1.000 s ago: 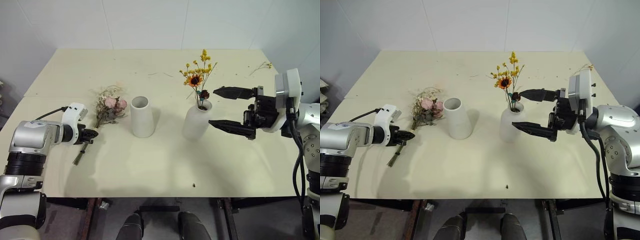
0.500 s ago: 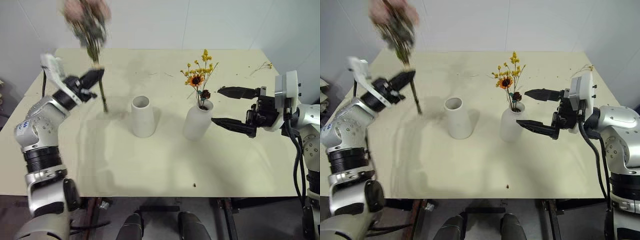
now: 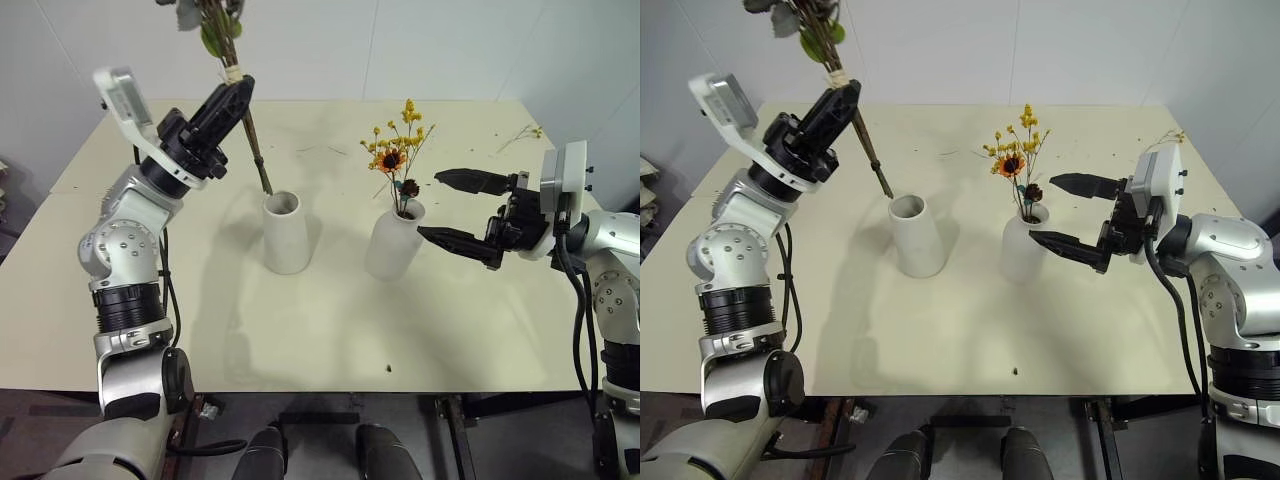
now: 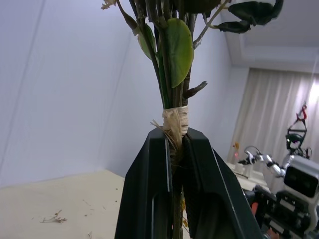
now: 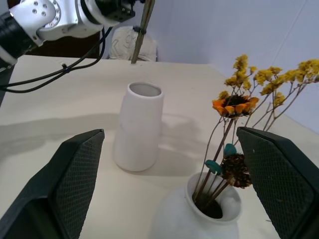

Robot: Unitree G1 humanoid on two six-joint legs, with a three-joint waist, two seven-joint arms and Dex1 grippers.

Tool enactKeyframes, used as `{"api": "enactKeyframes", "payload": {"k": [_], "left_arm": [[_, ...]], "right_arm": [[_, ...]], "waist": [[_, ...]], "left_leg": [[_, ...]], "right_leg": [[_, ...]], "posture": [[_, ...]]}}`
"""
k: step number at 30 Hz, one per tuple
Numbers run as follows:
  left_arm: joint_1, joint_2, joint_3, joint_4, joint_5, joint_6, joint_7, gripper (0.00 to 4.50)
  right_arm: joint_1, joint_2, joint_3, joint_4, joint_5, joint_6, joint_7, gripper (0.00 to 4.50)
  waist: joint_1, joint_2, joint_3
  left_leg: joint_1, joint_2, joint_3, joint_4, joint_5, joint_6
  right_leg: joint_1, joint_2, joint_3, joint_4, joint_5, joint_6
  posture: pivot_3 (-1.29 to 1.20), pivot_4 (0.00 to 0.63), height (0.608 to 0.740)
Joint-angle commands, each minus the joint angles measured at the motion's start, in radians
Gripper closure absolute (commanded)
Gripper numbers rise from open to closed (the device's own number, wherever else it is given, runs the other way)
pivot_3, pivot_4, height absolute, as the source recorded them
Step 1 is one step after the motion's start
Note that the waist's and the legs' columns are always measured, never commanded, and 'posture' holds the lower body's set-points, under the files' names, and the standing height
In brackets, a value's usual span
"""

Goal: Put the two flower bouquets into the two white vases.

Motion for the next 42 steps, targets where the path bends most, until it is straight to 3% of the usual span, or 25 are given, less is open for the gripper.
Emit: {"api": "enactKeyframes", "payload": {"k": [1, 9, 14, 22, 28, 36, 42], "left_arm": [[0.003, -0.025, -0.025, 0.059, 0.045, -0.112, -0.054, 4.45], [0.028, -0.092, -0.031, 0.172, 0.095, -0.291, -0.099, 4.45], [0.088, -0.096, -0.062, 0.155, 0.1, -0.291, -0.14, 4.45], [0.172, -0.009, -0.085, 0.067, 0.118, -0.261, -0.163, 2.0], [0.159, 0.118, -0.11, 0.032, 0.152, -0.205, -0.18, 0.08], [0.212, 0.344, -0.106, 0.024, 0.203, -0.195, -0.286, 0.04], [0.432, 0.489, -0.048, -0.134, 0.165, -0.136, -0.369, 0.04]], "right_arm": [[0.011, 0.001, -0.033, -0.067, 0.021, -0.002, -0.032, 0.0], [0.051, 0.016, -0.047, -0.117, 0.04, 0.011, -0.104, 0.0], [0.059, 0.028, -0.044, -0.151, 0.055, 0.028, -0.139, 0.0], [0.034, 0.031, -0.031, -0.121, 0.05, 0.016, -0.139, 0.0], [0.023, 0.038, -0.021, -0.091, 0.046, 0.003, -0.123, 0.0], [0.005, 0.018, -0.023, -0.017, 0.027, -0.021, -0.073, 0.0], [0.03, -0.07, -0.079, 0.101, -0.012, -0.065, 0.011, 0.0]], "waist": [[0.001, 0.0, 0.0], [0.001, 0.0, 0.0], [0.0, 0.0, 0.0], [0.001, 0.0, 0.0], [0.0, 0.0, 0.0], [-0.002, 0.0, 0.0], [-0.004, 0.0, 0.0]], "left_leg": [[0.0, 0.0, 0.0, 0.0, 0.0, 0.0], [0.0, 0.0, 0.0, -0.001, 0.0, 0.0], [0.0, 0.0, 0.0, -0.001, 0.0, 0.0], [0.0, 0.0, 0.0, -0.001, 0.0, 0.0], [0.0, 0.0, 0.0, -0.001, 0.0, 0.0], [0.0, 0.001, 0.0, -0.003, 0.0, 0.0], [0.0, 0.001, 0.001, -0.007, 0.0, 0.0]], "right_leg": [[0.0, 0.0, 0.0, 0.0, 0.0, 0.0], [0.0, 0.0, 0.0, -0.001, 0.0, 0.0], [0.0, 0.0, 0.0, -0.001, 0.0, 0.0], [0.0, 0.0, 0.0, -0.001, 0.0, 0.0], [0.0, 0.0, 0.0, -0.001, 0.0, 0.0], [-0.001, 0.0, 0.0, -0.001, 0.0, -0.001], [-0.002, -0.001, 0.001, -0.003, -0.001, -0.003]], "posture": [[0.0, 0.15, 0.74], [0.0, 0.15, 0.74], [0.0, 0.15, 0.74], [0.0, 0.15, 0.74], [0.0, 0.15, 0.74], [0.0, 0.15, 0.74], [0.0, 0.15, 0.74]]}}
